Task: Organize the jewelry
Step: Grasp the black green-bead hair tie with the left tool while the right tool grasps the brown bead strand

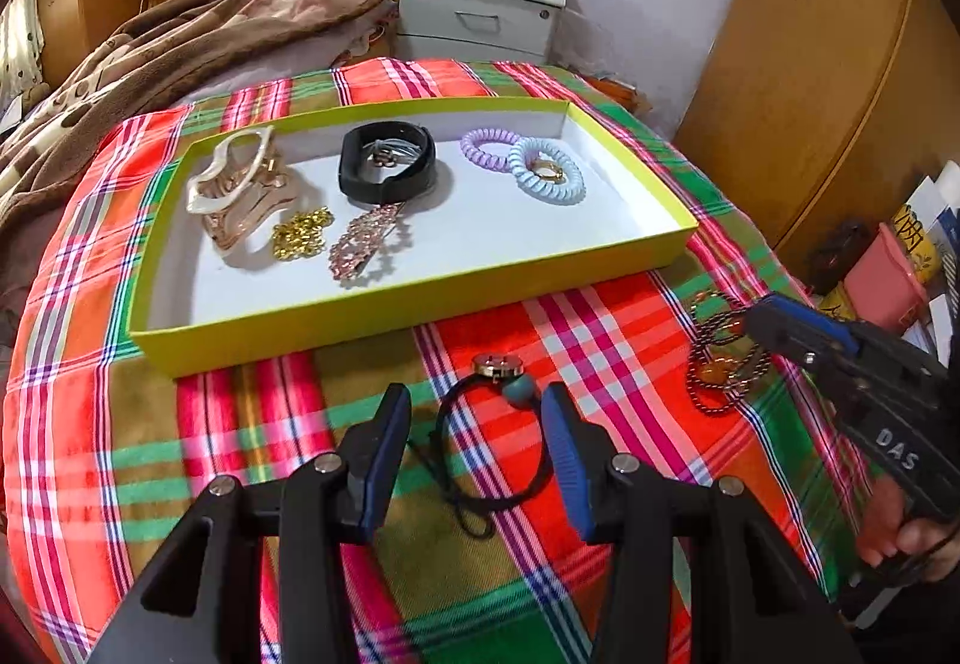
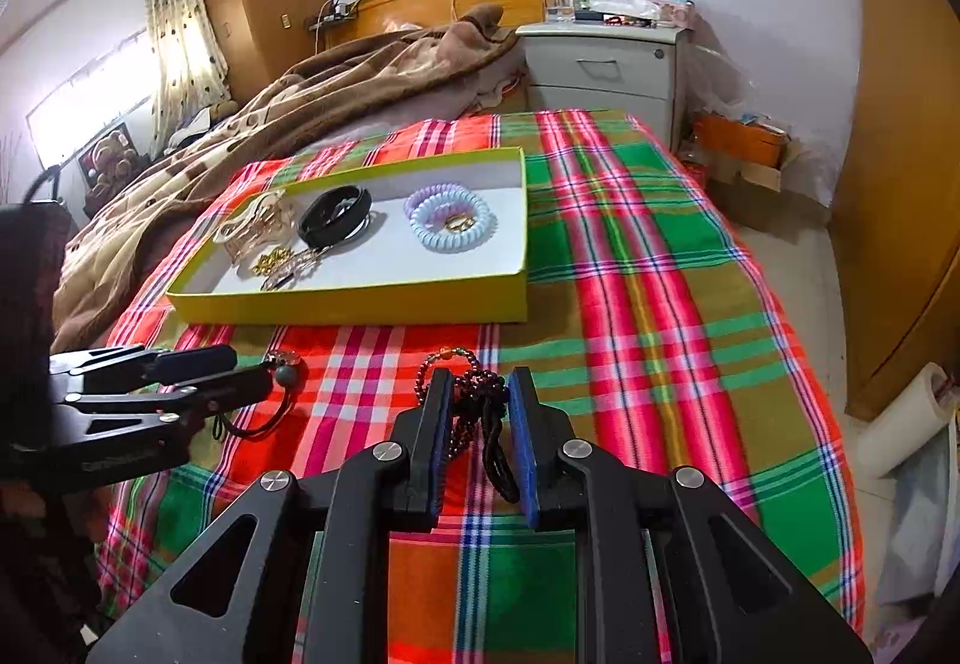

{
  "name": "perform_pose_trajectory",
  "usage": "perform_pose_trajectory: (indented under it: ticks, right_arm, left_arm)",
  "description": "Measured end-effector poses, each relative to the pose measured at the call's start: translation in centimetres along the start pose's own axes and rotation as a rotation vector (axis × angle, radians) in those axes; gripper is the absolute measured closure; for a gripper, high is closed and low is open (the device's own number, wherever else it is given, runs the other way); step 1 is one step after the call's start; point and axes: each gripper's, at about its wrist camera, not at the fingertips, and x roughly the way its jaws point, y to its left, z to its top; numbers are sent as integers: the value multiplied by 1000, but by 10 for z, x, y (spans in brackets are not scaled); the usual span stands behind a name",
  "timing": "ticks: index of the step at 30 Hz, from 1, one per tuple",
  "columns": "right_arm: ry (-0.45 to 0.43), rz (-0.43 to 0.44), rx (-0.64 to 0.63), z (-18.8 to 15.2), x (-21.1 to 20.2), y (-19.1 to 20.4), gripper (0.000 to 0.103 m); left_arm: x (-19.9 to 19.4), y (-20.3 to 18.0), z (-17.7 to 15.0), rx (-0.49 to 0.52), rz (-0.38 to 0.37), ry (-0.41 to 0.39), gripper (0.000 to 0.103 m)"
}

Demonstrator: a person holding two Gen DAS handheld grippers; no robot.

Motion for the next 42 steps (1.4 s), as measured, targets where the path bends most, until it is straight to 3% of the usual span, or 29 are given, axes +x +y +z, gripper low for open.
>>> perform_pose_trajectory:
  ticks: [13, 17, 20, 22, 27, 42]
  right_arm:
    - [-7, 17, 15, 1, -1, -7, 84]
    - [-6, 17, 19, 1, 1, -7, 84]
    - [-5, 18, 18, 1, 1, -7, 84]
    - [-6, 18, 17, 1, 1, -8, 84]
    - [-7, 15, 14, 1, 2, -6, 84]
    - [-33, 12, -3, 12, -6, -1, 84]
  left_arm:
    - [17, -21, 4, 114, 120, 29, 55]
    - [16, -19, 4, 107, 114, 24, 57]
    - [15, -19, 4, 109, 114, 22, 72]
    - [15, -19, 4, 106, 111, 19, 73]
    - [13, -16, 3, 98, 102, 17, 88]
    - [-7, -7, 7, 57, 56, -34, 90]
